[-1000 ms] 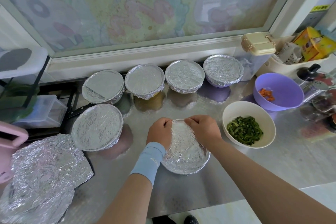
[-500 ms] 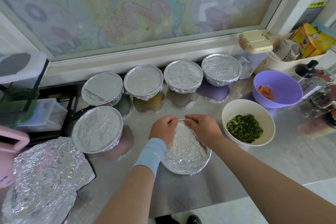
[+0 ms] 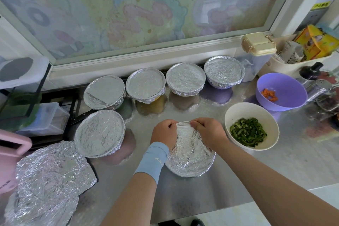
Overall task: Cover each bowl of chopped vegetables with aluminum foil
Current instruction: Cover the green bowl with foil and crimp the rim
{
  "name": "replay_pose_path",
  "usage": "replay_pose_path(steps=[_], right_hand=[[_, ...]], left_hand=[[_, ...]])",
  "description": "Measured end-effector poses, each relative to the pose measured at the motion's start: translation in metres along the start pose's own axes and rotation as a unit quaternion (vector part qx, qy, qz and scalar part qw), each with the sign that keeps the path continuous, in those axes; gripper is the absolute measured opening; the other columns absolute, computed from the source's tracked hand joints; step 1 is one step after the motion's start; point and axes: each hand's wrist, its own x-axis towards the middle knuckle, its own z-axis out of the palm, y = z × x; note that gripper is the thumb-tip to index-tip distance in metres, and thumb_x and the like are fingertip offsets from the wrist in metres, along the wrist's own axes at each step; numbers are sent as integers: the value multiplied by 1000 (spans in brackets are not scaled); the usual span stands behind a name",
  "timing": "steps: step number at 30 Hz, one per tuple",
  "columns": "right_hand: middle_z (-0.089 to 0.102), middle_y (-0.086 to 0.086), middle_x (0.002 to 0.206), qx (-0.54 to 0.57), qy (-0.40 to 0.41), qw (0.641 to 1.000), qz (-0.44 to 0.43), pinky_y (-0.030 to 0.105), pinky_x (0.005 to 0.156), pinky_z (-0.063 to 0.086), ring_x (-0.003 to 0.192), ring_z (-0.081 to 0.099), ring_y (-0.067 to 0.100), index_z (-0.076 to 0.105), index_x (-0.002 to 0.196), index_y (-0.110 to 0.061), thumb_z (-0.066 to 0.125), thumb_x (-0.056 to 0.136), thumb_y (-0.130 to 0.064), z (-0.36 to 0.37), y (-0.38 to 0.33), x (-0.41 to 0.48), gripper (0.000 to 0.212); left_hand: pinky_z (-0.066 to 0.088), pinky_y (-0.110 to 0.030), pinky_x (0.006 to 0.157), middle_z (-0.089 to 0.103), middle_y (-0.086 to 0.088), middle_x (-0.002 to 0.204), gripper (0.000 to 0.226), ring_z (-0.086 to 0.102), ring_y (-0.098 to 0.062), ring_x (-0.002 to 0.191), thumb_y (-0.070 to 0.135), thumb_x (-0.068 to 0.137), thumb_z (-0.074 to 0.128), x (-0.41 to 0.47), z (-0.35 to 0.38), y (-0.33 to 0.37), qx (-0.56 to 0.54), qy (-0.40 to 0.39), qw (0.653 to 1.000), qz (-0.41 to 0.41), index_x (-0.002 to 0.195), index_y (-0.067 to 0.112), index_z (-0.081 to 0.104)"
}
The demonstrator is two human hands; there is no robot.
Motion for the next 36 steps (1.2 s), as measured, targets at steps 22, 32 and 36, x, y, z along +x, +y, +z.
replay_pose_path(steps=[22, 32, 36], right_hand=[[73, -7, 108, -18, 52, 998, 41, 29, 89, 50, 101, 66, 17, 69, 119, -28, 58, 94, -42, -3, 0, -15, 31], [72, -4, 80, 2, 72, 996, 46, 32, 76, 52, 80, 64, 18, 74, 100, -25, 53, 98, -37, 3, 8, -22, 24], [74, 0, 91, 37, 38, 997, 56, 33, 82, 52, 89, 66, 20, 74, 105, -24, 53, 98, -38, 0, 7, -19, 26]], left_hand=[[39, -9, 70, 69, 10, 103, 46, 59, -9, 91, -1, 88, 39, -18, 10, 2, -39, 50, 998, 1, 110, 24, 72], [37, -15, 63, 62, 9, 83, 18, 56, -10, 79, 26, 100, 49, -14, 9, -6, -24, 71, 997, 1, 91, 19, 64], [38, -24, 75, 63, 6, 89, 19, 57, -15, 87, 23, 100, 47, -16, 8, -9, -30, 79, 996, -20, 94, 19, 64]])
